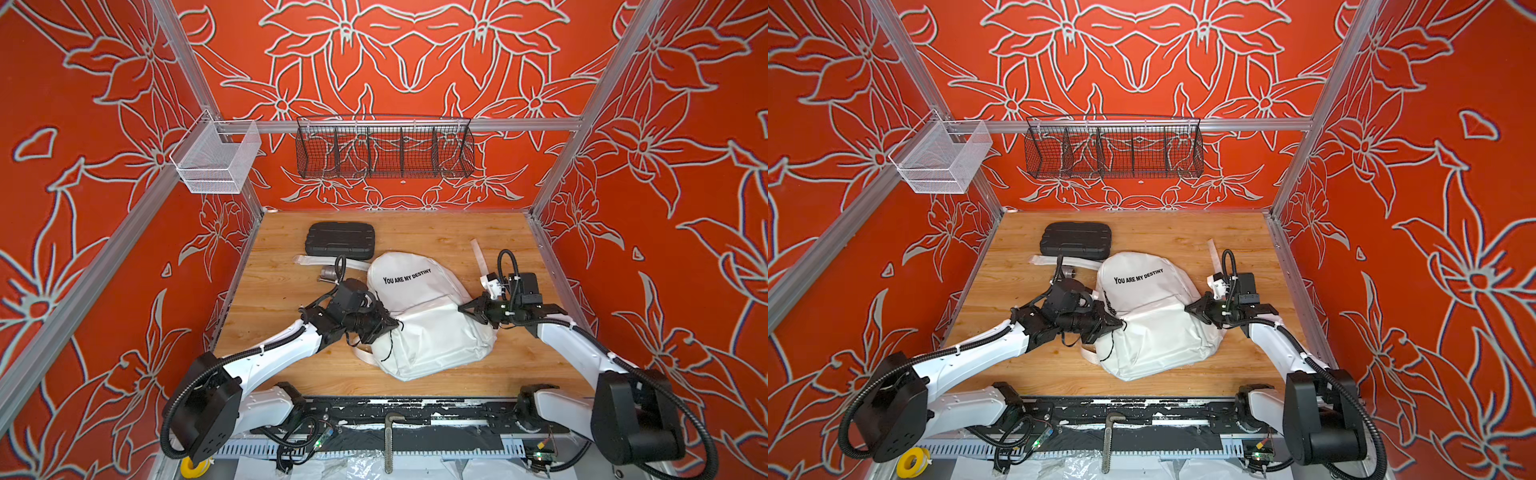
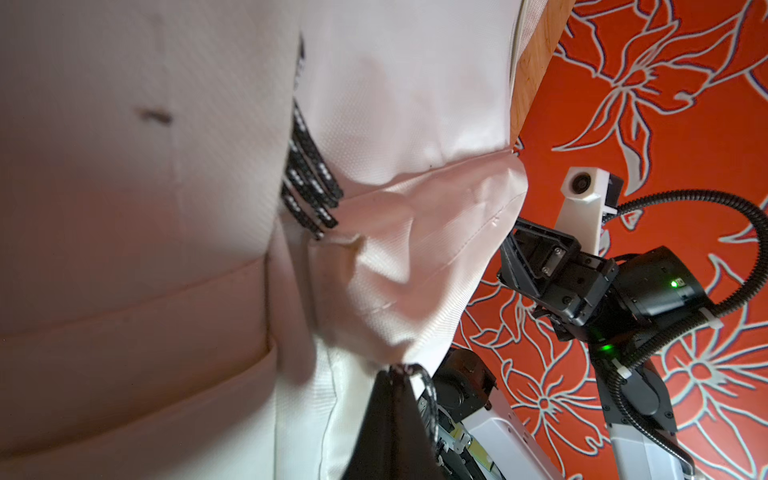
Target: Pack the student bag
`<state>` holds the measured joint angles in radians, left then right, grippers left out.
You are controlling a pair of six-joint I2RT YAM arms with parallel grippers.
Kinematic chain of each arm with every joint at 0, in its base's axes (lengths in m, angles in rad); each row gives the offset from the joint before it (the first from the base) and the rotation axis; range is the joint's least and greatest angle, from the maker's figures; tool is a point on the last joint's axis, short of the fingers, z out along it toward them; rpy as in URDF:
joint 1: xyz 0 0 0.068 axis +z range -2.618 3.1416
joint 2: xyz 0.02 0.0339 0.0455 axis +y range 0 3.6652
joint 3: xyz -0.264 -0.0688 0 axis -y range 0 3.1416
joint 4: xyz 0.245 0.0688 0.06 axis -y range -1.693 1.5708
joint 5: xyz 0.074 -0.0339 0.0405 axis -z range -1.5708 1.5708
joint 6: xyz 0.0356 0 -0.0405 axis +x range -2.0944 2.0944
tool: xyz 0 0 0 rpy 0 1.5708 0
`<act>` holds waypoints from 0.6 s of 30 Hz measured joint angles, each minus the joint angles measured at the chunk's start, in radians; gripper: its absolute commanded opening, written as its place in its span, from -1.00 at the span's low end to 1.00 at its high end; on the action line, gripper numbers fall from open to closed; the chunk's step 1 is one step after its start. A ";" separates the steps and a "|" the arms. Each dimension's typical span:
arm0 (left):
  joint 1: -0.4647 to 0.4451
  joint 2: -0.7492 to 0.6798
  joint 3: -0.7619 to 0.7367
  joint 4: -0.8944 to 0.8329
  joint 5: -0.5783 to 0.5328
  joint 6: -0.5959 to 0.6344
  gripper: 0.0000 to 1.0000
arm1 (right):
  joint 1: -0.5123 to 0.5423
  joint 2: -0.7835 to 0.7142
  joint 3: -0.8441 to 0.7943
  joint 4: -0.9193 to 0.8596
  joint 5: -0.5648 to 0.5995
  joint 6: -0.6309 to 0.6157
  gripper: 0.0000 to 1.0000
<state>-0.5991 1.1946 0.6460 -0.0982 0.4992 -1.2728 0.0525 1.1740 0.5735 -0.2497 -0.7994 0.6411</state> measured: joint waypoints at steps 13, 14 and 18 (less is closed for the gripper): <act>0.005 0.303 0.332 -0.100 0.002 0.178 -1.00 | -0.051 -0.091 -0.005 -0.036 0.214 0.000 -1.00; 0.005 0.332 0.375 -0.112 0.001 0.204 -1.00 | -0.055 -0.100 -0.011 -0.025 0.235 0.002 -1.00; 0.006 0.435 0.527 -0.165 0.016 0.294 -0.62 | -0.066 -0.121 -0.031 0.011 0.296 0.009 -0.60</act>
<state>-0.5930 1.6299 1.1732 -0.2630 0.5156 -0.9783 -0.0139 1.0534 0.5430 -0.2386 -0.5030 0.6498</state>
